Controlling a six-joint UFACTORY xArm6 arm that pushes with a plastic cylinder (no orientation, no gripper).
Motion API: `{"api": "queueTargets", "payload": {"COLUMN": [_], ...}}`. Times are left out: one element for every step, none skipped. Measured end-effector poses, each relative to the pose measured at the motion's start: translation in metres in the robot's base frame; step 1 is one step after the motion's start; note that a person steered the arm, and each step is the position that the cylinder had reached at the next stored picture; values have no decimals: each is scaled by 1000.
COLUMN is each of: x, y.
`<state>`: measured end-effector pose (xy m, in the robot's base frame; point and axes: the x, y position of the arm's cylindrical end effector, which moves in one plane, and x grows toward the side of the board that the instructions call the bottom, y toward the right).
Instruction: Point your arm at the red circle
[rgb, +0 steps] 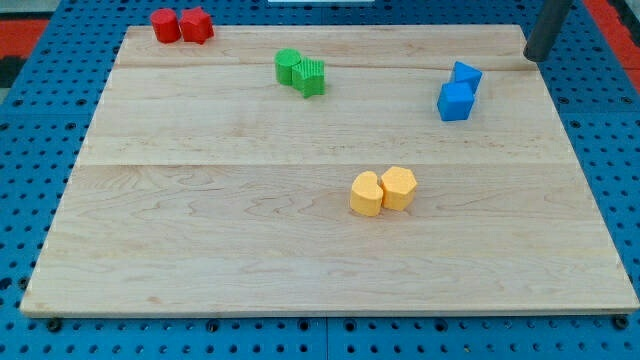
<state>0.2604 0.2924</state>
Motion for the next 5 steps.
{"api": "queueTargets", "payload": {"x": [0, 2, 2, -5, -52], "y": [0, 3, 3, -3, -13]}}
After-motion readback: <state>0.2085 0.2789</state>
